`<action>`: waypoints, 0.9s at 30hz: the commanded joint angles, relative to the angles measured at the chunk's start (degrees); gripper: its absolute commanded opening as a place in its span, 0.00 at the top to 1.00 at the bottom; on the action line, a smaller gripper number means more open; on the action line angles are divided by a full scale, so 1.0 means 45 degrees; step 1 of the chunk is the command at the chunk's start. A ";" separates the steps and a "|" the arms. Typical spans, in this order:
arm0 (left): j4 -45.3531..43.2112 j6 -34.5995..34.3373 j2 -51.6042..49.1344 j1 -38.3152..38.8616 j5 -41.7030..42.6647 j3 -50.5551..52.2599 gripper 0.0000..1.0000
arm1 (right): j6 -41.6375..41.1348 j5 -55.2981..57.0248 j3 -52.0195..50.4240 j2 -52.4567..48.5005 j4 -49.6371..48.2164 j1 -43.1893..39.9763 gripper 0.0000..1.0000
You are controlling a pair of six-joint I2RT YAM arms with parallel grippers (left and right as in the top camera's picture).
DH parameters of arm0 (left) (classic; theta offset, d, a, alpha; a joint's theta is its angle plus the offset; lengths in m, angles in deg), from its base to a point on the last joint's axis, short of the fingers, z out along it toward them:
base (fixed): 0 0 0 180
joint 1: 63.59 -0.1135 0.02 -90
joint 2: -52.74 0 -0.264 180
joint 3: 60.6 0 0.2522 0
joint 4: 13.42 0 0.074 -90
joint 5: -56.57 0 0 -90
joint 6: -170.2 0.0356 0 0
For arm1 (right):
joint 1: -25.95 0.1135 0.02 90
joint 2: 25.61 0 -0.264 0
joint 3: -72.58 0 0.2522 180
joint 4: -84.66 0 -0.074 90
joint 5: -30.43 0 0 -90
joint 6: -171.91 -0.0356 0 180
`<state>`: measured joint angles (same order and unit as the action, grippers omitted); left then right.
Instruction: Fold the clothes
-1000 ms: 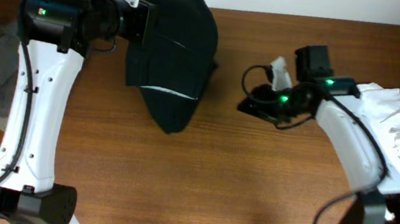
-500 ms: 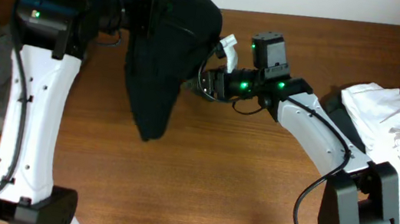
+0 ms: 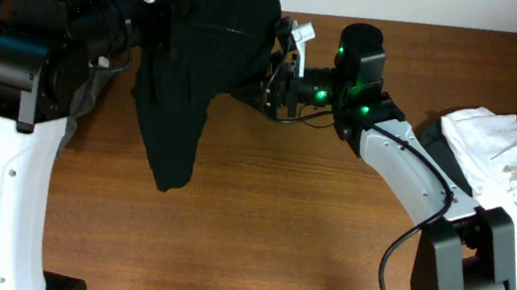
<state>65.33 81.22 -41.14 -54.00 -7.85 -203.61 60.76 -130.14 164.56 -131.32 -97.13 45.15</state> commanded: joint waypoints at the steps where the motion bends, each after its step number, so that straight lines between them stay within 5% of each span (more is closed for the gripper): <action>1: -0.0049 -0.0029 0.0345 0.0039 -0.0549 -0.0350 1.00 | -0.0680 -0.1185 0.0180 0.0049 -0.0437 -0.0019 0.26; 4: 0.0000 -0.0019 0.0345 0.0034 -0.0661 -0.0350 1.00 | -0.0913 -0.1122 0.0180 0.0049 -0.0461 -0.0024 0.49; 6: 0.0010 -0.0024 0.0345 0.0034 -0.0811 -0.0350 1.00 | -0.1773 -0.0709 0.0180 0.0049 -0.0461 -0.0068 0.87; 8: 0.0102 -0.0019 0.0345 0.0034 -0.1350 -0.0350 1.00 | -0.3929 -0.0301 0.0180 0.0049 -0.0466 -0.0350 0.96; 15: 0.1166 0.0170 0.0277 0.0034 -0.3002 -0.0335 0.99 | -0.6105 0.0670 0.0185 0.0102 0.0335 -0.1195 0.96; 21: 0.3303 0.0359 -0.1122 0.0024 -0.3662 -0.0306 1.00 | -0.4969 0.5187 0.0185 0.0102 0.6800 -0.1205 0.96; 27: 0.4138 0.0413 -0.2365 0.0024 -0.3910 -0.0296 0.96 | -0.4250 0.9816 0.0194 0.0257 1.0938 -0.2113 0.96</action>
<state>82.29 81.26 -53.41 -52.17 -19.92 -203.44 40.04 -108.76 166.92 -130.01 -53.37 42.12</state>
